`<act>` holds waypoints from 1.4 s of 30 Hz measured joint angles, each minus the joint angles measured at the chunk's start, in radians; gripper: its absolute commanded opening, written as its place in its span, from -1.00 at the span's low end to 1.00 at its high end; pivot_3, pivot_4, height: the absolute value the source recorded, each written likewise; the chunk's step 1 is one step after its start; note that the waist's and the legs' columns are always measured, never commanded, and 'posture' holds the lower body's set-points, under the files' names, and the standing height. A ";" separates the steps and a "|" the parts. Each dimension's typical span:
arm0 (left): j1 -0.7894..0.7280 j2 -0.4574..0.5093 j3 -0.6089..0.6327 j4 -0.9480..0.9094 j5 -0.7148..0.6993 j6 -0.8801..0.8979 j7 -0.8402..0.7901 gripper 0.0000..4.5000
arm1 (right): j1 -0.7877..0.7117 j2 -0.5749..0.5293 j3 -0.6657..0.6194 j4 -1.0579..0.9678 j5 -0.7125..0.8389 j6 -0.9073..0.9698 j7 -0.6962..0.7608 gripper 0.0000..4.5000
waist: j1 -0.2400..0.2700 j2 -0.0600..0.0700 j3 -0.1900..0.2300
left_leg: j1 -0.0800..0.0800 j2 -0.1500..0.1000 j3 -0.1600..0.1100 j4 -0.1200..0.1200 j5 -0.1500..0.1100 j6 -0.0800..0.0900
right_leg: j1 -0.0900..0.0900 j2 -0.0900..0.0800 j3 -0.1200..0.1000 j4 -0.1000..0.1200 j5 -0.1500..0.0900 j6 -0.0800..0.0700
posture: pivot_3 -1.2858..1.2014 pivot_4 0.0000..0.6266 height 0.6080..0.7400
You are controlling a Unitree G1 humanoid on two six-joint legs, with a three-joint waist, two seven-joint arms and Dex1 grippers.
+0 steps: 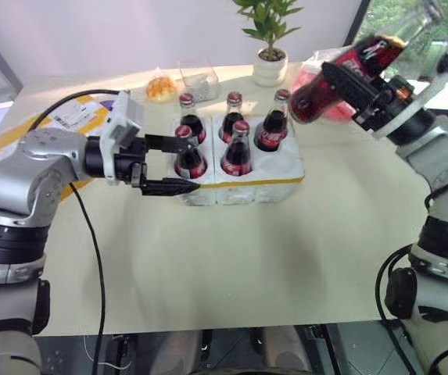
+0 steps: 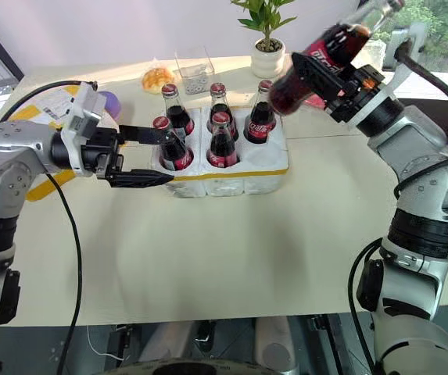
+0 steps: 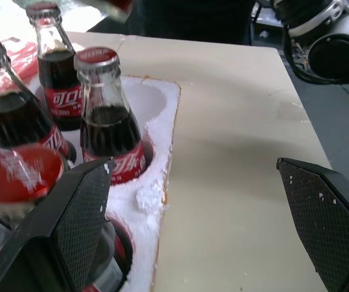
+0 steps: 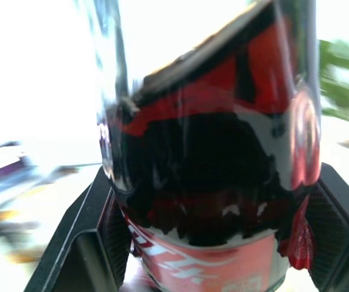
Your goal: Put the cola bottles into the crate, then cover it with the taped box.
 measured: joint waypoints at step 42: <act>0.442 0.173 0.356 -0.277 -0.004 0.060 0.232 1.00 | 0.154 -0.141 0.203 -0.002 -0.246 0.034 0.245 0.96 | 0.004 -0.010 -0.006 | 0.001 0.005 -0.001 -0.004 0.000 -0.003 | 0.002 0.004 0.000 -0.008 0.002 -0.003 | 0.03 -0.52 1.00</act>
